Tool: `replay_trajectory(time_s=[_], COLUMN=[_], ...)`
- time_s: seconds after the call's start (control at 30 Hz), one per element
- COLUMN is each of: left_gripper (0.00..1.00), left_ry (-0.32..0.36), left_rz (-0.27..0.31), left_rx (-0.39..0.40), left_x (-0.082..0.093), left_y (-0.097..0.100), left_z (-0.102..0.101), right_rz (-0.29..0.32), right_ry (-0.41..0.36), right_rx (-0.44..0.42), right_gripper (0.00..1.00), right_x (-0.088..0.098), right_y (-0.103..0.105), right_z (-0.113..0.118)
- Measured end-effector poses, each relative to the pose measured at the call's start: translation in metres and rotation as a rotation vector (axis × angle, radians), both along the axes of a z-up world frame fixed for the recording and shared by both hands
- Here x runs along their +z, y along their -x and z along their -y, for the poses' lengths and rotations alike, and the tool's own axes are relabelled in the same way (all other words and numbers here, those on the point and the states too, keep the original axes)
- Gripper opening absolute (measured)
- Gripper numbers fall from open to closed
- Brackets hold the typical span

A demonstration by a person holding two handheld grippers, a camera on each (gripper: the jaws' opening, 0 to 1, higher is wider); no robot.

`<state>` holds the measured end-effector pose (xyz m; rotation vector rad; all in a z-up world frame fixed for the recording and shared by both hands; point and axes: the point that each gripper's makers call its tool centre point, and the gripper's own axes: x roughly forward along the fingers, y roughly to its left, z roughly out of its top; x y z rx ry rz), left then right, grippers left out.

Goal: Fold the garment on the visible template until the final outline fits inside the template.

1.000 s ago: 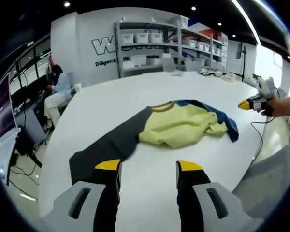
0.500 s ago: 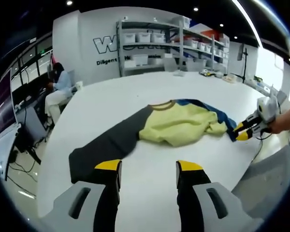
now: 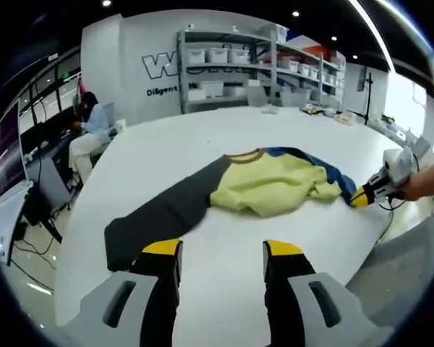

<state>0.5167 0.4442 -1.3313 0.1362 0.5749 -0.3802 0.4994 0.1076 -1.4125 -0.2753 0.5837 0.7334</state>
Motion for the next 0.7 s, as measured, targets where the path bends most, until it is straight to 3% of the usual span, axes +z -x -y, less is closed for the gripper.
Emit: replay_trajectory(time_s=[0.17, 0.37, 0.43, 0.7], left_gripper=[0.47, 0.47, 0.47, 0.46], left_ry=[0.003, 0.012, 0.015, 0.009], left_rz=[-0.003, -0.002, 0.001, -0.001], left_rx=[0.001, -0.005, -0.006, -0.011], left_x=[-0.001, -0.001, 0.000, 0.000], left_y=[0.000, -0.002, -0.003, -0.005], left_z=[0.000, 0.006, 0.007, 0.008], right_rz=[0.080, 0.157, 0.176, 0.265], right_ry=[-0.170, -0.305, -0.393, -0.497], right_rx=[-0.084, -0.205, -0.254, -0.410], right_gripper=[0.00, 0.00, 0.00, 0.00], right_x=[0.068, 0.121, 0.142, 0.178], right_y=[-0.023, -0.052, -0.058, -0.085], right_z=[0.023, 0.067, 0.078, 0.137])
